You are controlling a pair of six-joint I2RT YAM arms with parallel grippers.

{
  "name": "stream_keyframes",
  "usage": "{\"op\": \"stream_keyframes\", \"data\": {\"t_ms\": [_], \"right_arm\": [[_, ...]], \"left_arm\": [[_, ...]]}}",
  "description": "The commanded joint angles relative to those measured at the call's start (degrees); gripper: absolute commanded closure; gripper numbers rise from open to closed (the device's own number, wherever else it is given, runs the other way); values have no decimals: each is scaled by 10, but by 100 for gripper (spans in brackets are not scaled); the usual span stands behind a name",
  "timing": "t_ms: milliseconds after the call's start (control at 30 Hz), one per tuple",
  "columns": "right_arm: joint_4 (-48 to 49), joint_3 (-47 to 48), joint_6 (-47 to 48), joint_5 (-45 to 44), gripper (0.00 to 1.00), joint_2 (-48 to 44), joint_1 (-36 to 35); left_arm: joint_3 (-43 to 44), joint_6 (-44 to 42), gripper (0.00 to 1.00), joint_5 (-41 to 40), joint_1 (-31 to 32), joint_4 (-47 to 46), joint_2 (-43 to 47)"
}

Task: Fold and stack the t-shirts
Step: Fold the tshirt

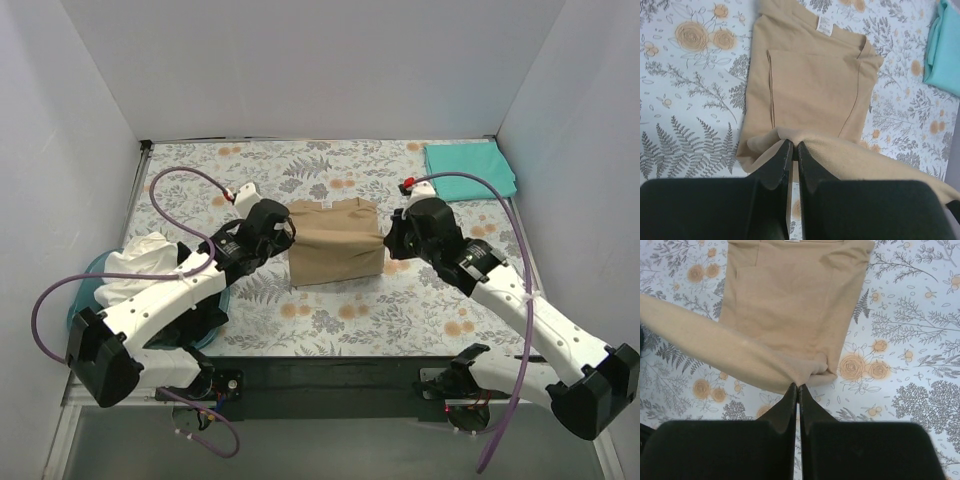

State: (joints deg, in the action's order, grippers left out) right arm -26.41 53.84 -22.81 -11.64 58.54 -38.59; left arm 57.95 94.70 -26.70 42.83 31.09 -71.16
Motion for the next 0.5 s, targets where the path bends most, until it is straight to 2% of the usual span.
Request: {"op": "stream_keyframes", "data": {"t_ms": [0,167,467], "right_arm": [[42,53,48,8,99,38,40],[76,93,66,58,99,95,90],[105,163,105,148,99,220,162]], "left_arm": [[46,-50,100,6,-30,-38,-18],[84,-90,100,28,-56,-72,-67],[165,-109,100,52,-120,-64,-176]]}}
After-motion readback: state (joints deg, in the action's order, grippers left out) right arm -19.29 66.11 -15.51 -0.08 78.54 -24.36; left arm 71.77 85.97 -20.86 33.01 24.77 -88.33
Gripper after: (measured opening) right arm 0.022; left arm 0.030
